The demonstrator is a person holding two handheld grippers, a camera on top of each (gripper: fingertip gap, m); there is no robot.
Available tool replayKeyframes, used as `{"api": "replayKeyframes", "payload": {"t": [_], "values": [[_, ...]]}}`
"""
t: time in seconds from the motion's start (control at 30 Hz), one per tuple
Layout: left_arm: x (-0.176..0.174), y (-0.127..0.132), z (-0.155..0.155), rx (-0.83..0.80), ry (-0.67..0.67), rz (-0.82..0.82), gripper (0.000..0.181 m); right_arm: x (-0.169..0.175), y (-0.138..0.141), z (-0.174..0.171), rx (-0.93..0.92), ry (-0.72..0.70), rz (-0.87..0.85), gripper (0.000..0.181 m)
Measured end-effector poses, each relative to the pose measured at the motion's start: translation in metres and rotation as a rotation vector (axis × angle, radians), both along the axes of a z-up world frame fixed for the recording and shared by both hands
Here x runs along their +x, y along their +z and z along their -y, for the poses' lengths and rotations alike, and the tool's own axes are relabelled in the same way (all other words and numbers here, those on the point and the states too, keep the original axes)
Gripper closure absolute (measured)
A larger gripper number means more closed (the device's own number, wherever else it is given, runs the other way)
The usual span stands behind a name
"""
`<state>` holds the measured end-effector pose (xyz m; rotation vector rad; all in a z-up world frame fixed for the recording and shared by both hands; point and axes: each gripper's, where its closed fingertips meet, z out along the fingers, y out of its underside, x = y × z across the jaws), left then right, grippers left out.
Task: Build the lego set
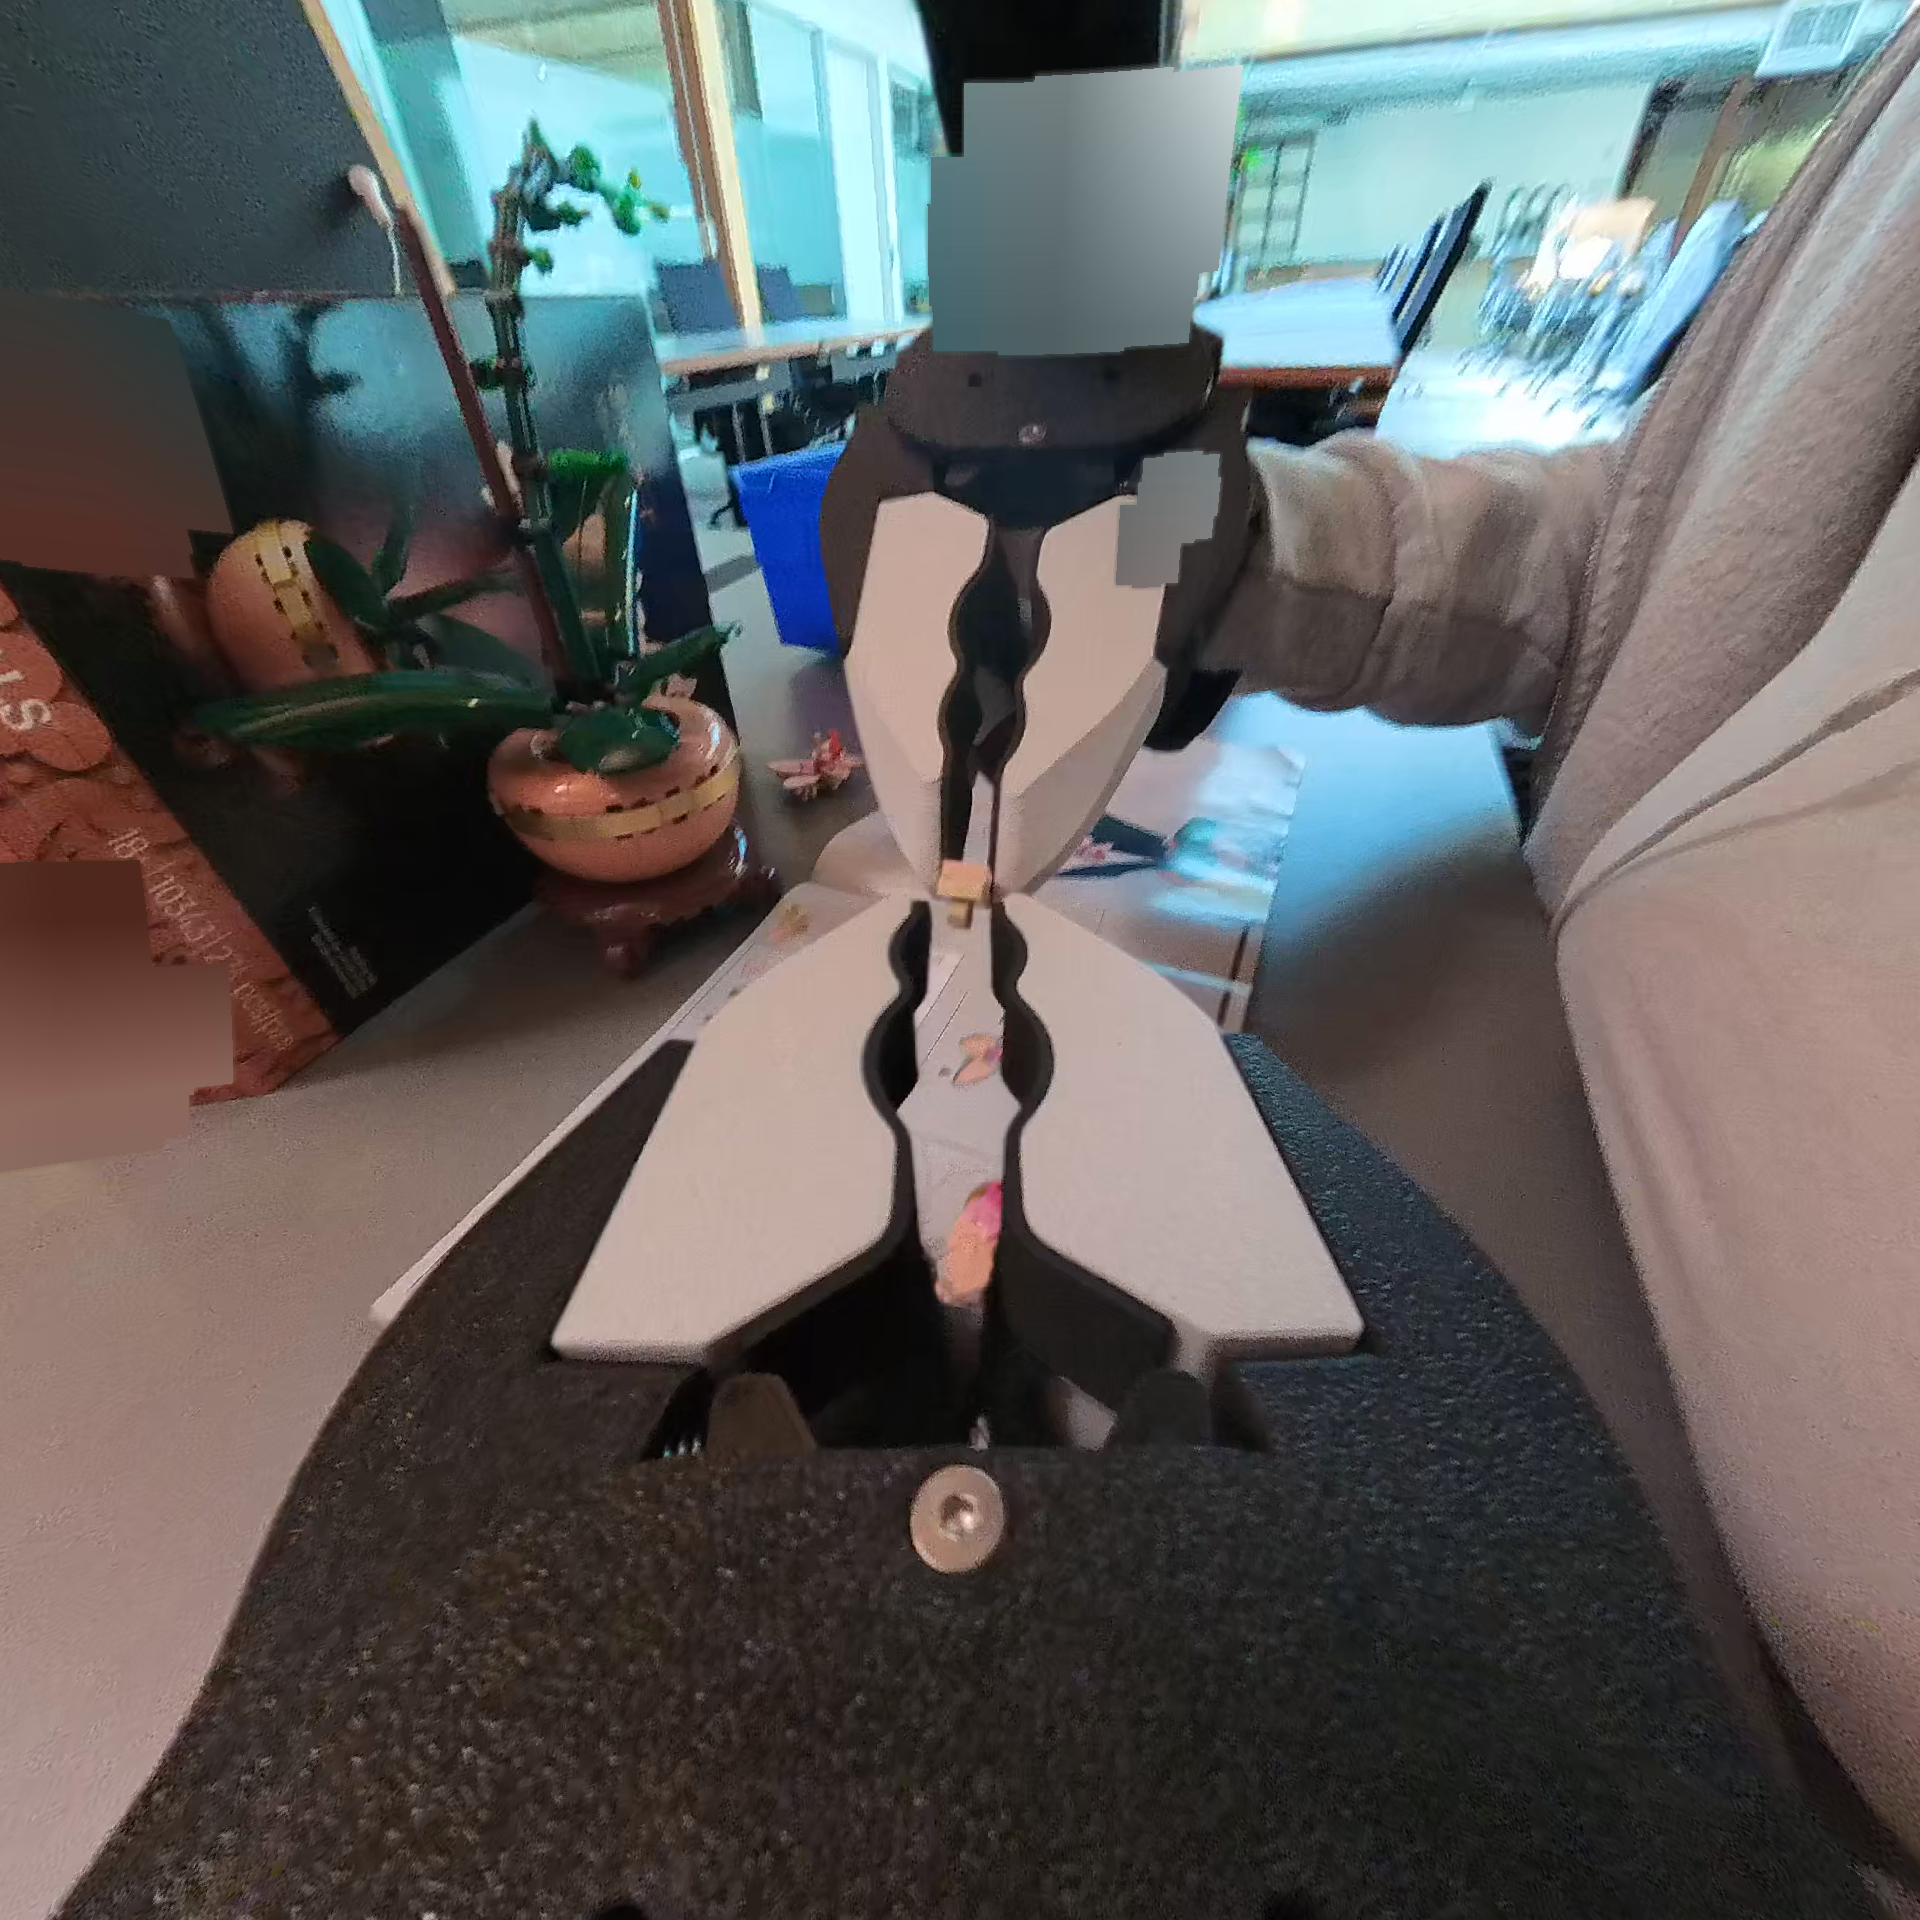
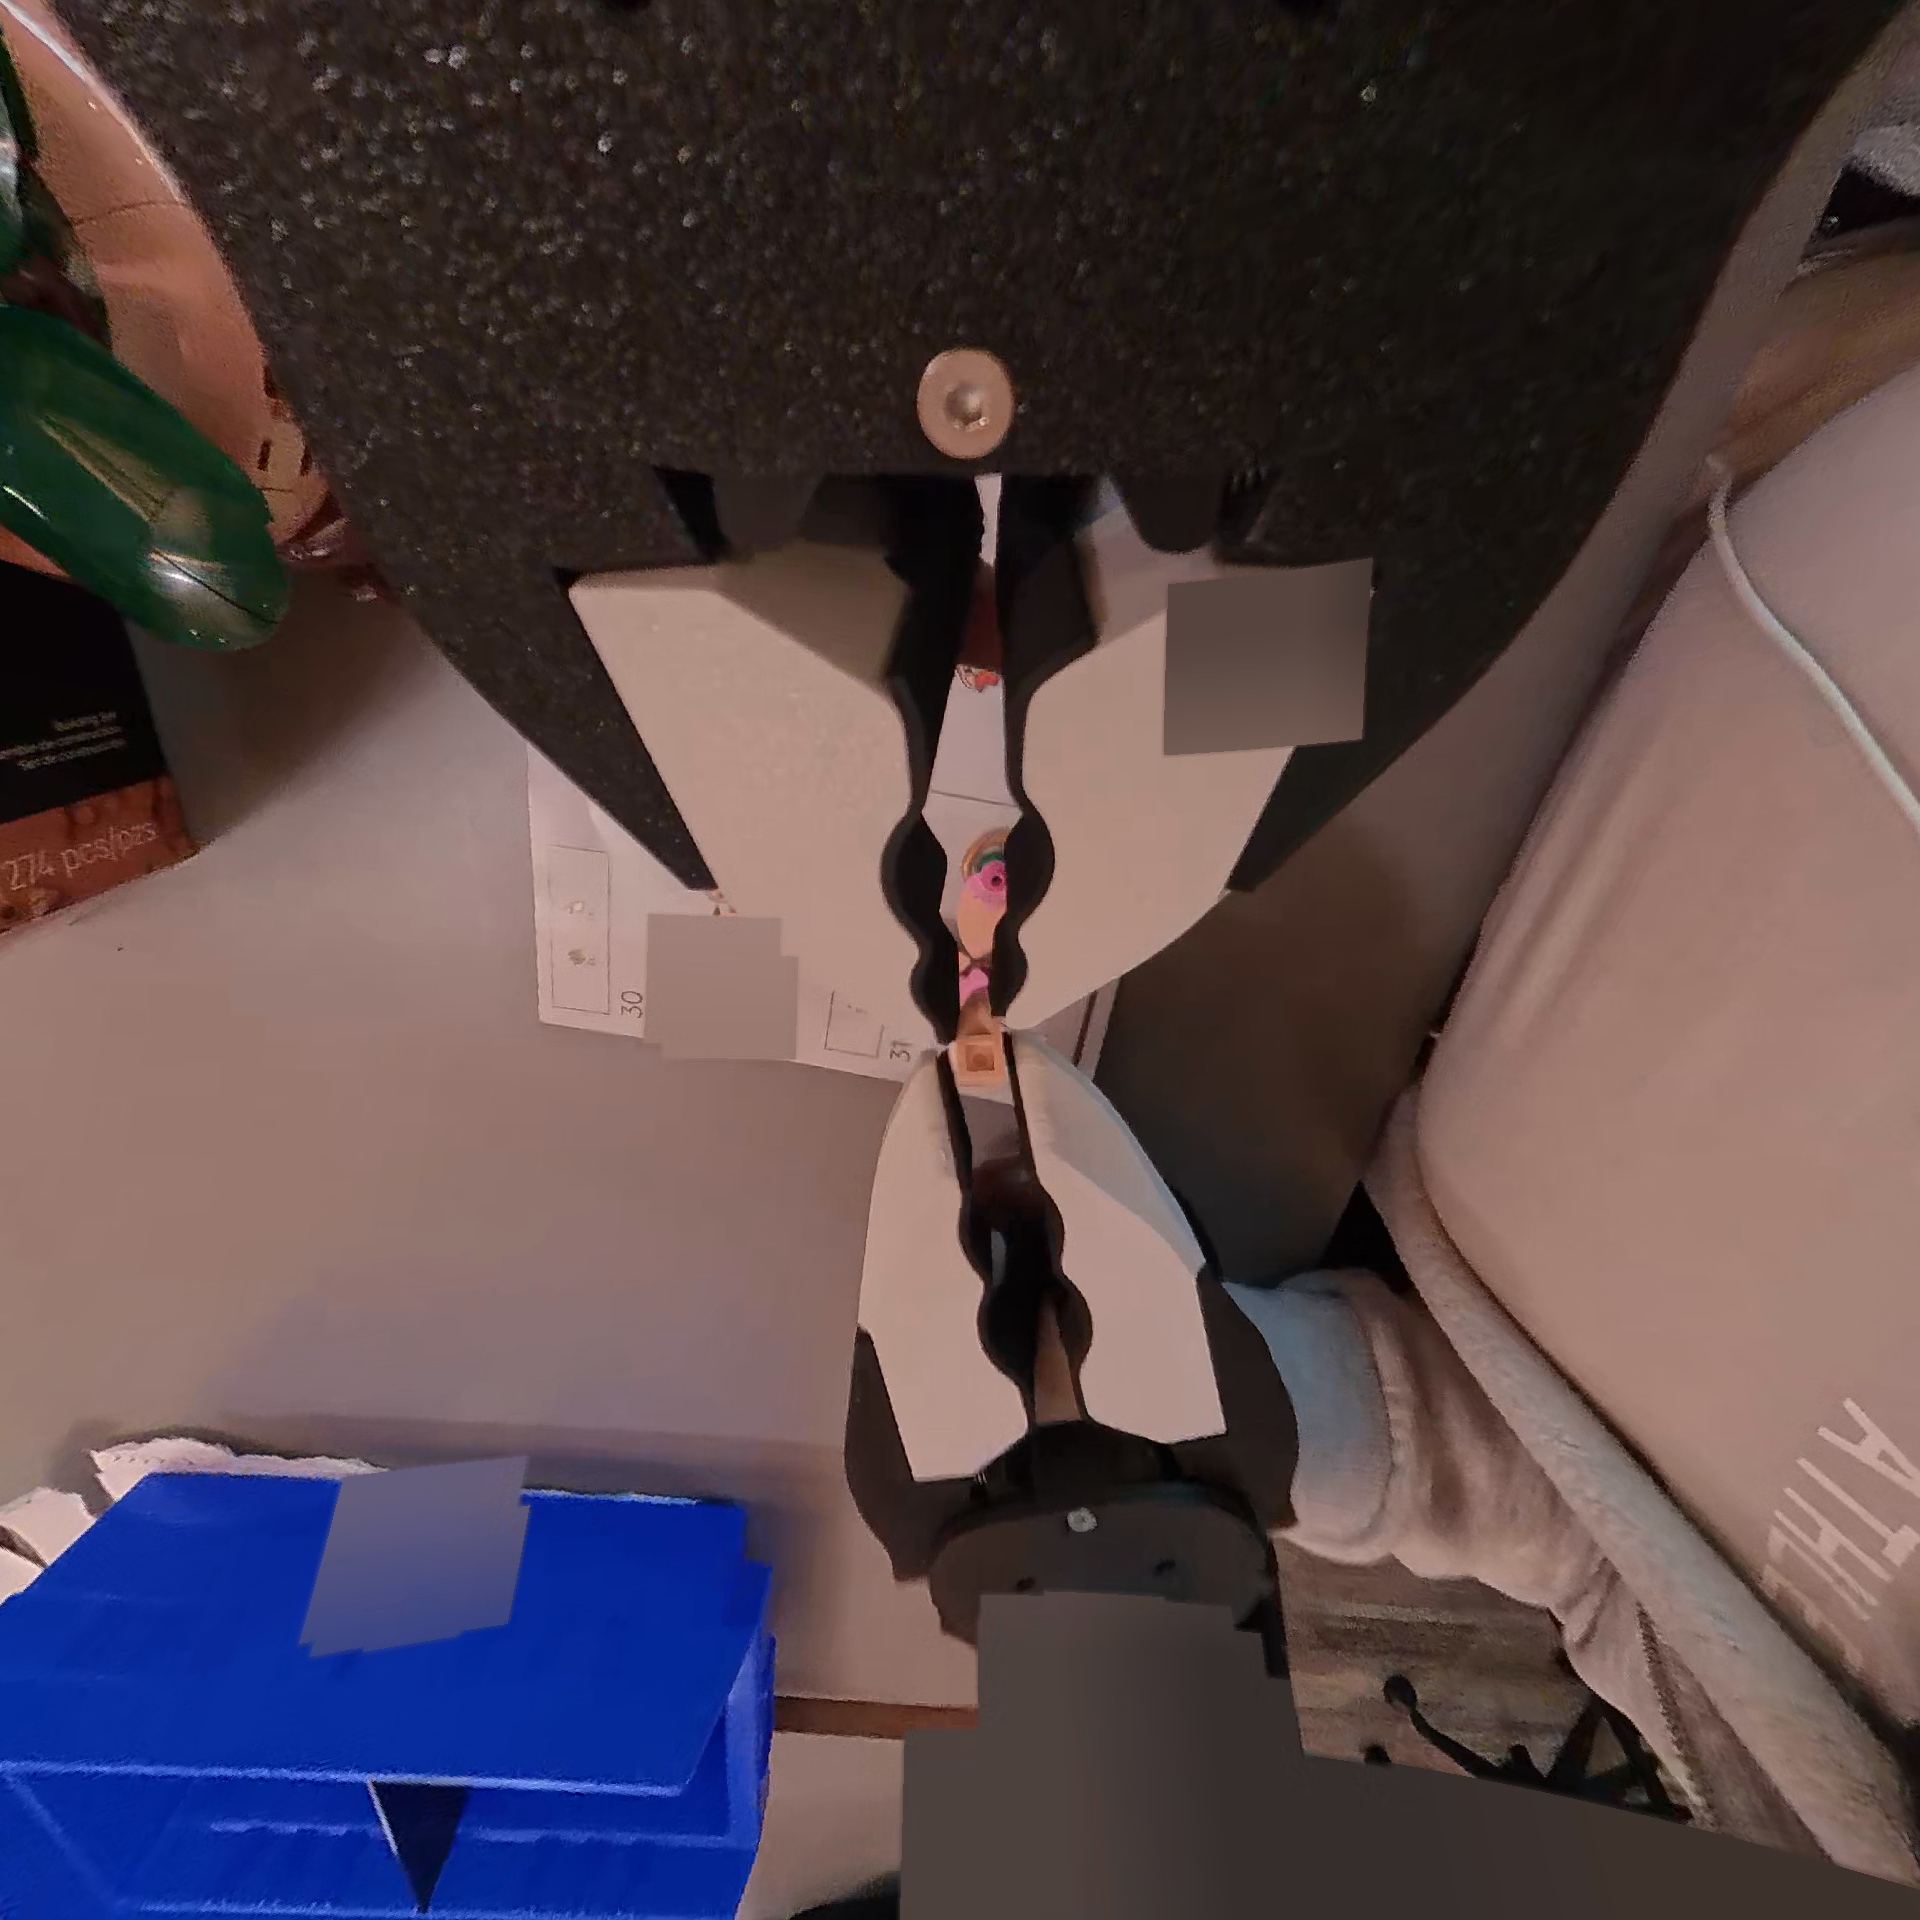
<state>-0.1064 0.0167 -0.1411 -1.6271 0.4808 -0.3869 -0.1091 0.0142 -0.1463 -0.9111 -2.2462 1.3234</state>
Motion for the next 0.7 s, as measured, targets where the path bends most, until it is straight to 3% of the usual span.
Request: {"api": "replayKeyframes", "payload": {"t": [0.03,0.13,0.23,0.33,0.7], "values": [[-0.006,-0.003,0.0,-0.022,0.03,-0.034,0.166,-0.001,-0.004,-0.003,0.024,-0.008,0.009,0.175],[-0.035,-0.017,0.003,-0.132,0.125,-0.133,0.161,-0.008,-0.023,-0.021,0.118,-0.058,0.082,0.175],[-0.056,-0.055,0.004,-0.356,0.176,-0.219,0.157,-0.017,-0.052,-0.035,0.195,-0.089,0.197,0.175],[-0.054,-0.08,-0.001,-0.497,0.191,-0.251,0.152,-0.024,-0.069,-0.038,0.256,-0.057,0.235,0.175],[-0.052,-0.098,-0.014,-0.574,0.208,-0.297,0.159,-0.038,-0.085,-0.038,0.189,-0.034,0.374,0.175]]}}
